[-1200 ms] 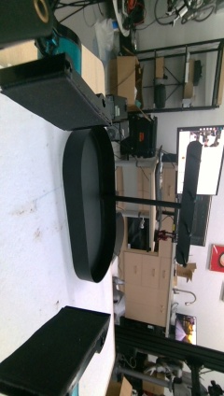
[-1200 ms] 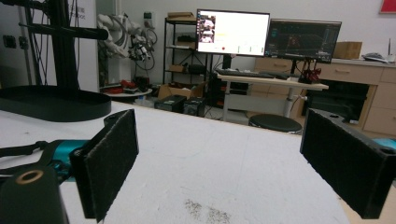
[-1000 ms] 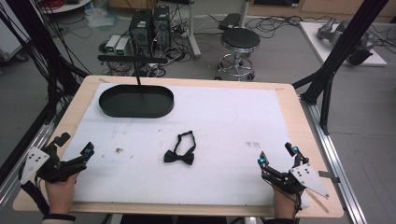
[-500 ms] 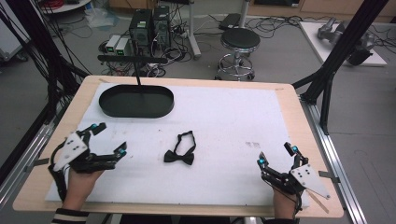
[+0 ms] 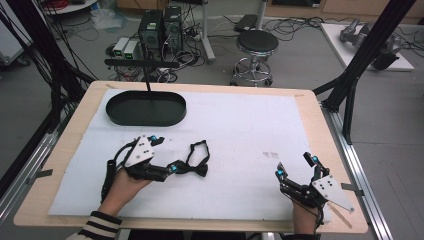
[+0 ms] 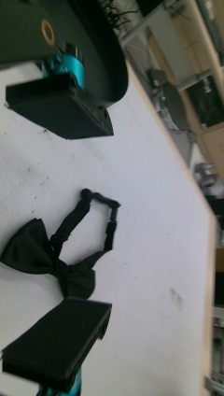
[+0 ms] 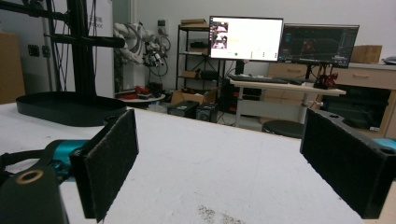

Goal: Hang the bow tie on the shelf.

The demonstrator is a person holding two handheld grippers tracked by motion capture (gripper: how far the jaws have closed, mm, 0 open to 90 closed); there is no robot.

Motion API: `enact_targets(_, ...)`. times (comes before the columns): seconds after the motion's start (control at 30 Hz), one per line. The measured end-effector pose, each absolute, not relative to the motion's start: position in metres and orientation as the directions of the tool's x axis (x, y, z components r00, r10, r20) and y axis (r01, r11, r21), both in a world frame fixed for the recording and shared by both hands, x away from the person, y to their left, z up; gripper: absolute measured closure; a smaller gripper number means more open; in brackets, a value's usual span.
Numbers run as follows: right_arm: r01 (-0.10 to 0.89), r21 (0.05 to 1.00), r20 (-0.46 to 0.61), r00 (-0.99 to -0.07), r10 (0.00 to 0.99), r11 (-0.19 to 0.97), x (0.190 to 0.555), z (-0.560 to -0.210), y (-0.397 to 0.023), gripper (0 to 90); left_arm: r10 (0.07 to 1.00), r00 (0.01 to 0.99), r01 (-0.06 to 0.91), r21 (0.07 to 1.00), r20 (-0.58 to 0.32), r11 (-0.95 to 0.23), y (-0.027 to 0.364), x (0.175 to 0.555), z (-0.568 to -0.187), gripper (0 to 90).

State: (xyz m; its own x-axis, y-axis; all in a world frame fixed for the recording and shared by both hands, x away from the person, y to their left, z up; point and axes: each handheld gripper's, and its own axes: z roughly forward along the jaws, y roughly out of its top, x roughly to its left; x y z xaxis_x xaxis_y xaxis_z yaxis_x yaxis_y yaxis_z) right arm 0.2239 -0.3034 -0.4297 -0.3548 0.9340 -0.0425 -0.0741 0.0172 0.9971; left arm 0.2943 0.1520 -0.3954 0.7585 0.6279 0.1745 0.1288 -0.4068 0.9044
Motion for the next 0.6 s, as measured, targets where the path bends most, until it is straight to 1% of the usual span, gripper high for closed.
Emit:
enact_targets(0.13,-0.073,0.997,-0.044,-0.354,0.934,0.02,0.225,-0.43,-0.303,10.6,0.66,0.734,0.221,0.863,0.158,-0.453,0.134,0.308,-0.402,17.7)
enact_targets(0.2,-0.073,0.997,-0.043,-0.353,0.935,0.019,0.225,-0.43,-0.302,10.6,0.665,0.727,0.237,0.846,0.171,-0.477,0.127,0.312,-0.405,21.6)
enact_targets(0.3,-0.072,0.997,-0.033,-0.354,0.935,0.008,0.225,-0.431,-0.304,10.6,0.665,0.729,0.252,0.841,0.161,-0.479,0.118,0.316,-0.407,28.3)
enact_targets(0.37,-0.067,0.998,-0.026,-0.352,0.936,0.003,0.225,-0.431,-0.305,10.6,0.667,0.73,0.27,0.836,0.146,-0.478,0.112,0.319,-0.41,30.6)
enact_targets(0.4,-0.067,0.998,-0.026,-0.352,0.936,0.003,0.225,-0.431,-0.305,10.6,0.668,0.732,0.284,0.83,0.135,-0.479,0.109,0.32,-0.412,30.6)
enact_targets(0.43,-0.071,0.997,-0.024,-0.346,0.938,-0.001,0.226,-0.432,-0.306,10.6,0.677,0.727,0.32,0.816,0.114,-0.481,0.104,0.323,-0.416,33.9)
enact_targets(0.47,-0.071,0.997,-0.024,-0.346,0.938,-0.001,0.226,-0.432,-0.306,10.6,0.677,0.727,0.32,0.816,0.114,-0.481,0.104,0.323,-0.416,34.6)
enact_targets(0.6,-0.071,0.997,-0.017,-0.341,0.94,-0.008,0.226,-0.432,-0.307,10.6,0.706,0.702,0.381,0.79,0.09,-0.48,0.097,0.331,-0.424,37.1)
